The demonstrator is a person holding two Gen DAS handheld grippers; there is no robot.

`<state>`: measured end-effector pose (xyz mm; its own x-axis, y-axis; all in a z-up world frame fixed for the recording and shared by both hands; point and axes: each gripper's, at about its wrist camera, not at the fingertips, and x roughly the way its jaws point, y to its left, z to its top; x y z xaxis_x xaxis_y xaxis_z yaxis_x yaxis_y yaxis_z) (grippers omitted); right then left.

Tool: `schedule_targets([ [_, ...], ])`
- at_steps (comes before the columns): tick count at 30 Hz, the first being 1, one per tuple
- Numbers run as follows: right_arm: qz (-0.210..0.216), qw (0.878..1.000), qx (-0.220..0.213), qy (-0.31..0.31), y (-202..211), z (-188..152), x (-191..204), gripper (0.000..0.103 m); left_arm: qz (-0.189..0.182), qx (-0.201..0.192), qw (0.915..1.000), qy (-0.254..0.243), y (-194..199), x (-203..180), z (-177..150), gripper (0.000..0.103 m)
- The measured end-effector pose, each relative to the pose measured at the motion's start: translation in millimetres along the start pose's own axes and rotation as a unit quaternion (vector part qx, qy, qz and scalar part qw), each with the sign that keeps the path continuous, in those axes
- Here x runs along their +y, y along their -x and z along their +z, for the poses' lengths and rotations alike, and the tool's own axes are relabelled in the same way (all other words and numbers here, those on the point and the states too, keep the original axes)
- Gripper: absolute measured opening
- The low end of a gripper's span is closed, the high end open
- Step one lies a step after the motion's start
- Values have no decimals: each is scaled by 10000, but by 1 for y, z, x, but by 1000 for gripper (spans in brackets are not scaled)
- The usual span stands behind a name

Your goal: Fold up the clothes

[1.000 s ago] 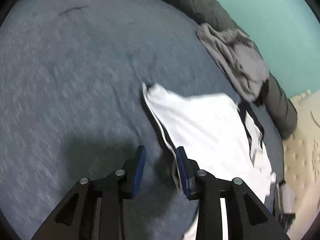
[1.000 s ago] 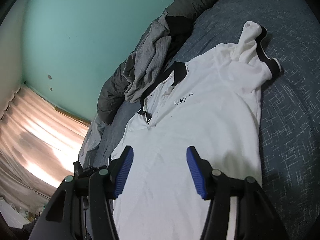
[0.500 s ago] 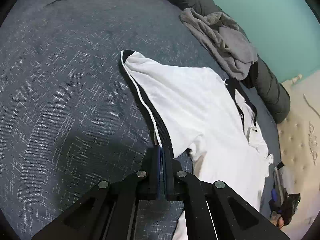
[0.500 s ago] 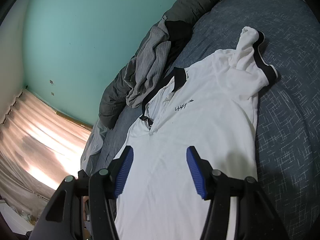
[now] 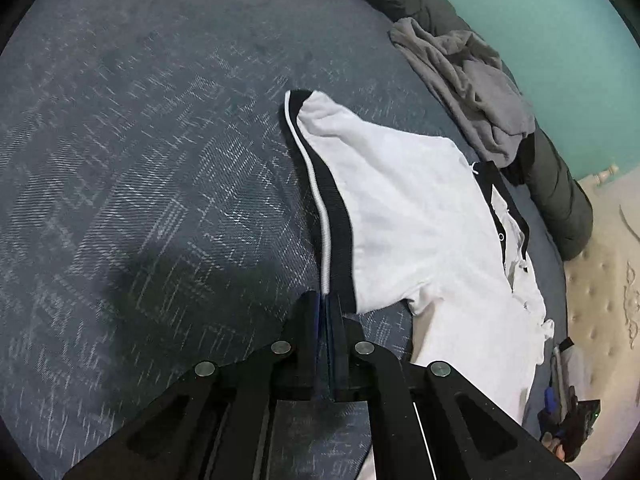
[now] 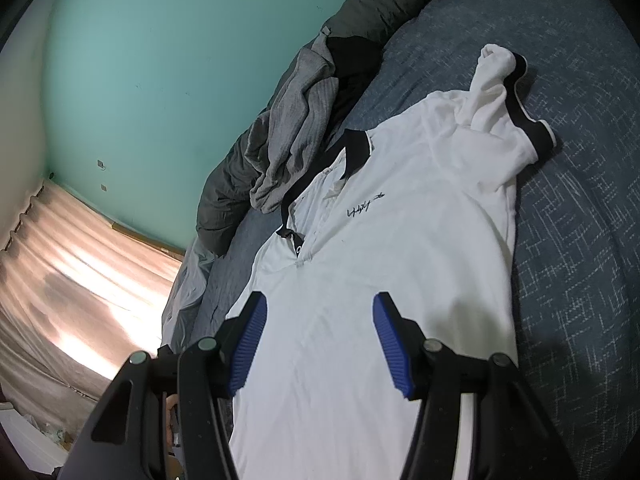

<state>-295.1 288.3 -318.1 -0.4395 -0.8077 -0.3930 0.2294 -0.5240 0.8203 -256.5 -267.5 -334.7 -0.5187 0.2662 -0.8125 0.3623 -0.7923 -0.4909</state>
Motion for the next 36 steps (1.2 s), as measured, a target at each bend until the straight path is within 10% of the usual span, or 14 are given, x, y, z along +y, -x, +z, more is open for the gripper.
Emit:
schedule_targets([
  [13,-84,9983,-263,-509,24,9,-27,56,121,-505,9978,-407,53,-30,-62,27],
  [20,-374,9955,-485,-726,38,17,-47,71,102,-444,9971,-613,33,-42,-91,47],
  [36,-1109,9932,-347,-76,30,12,-37,71,7,-215,9906,-1352,-4,-75,-102,59],
])
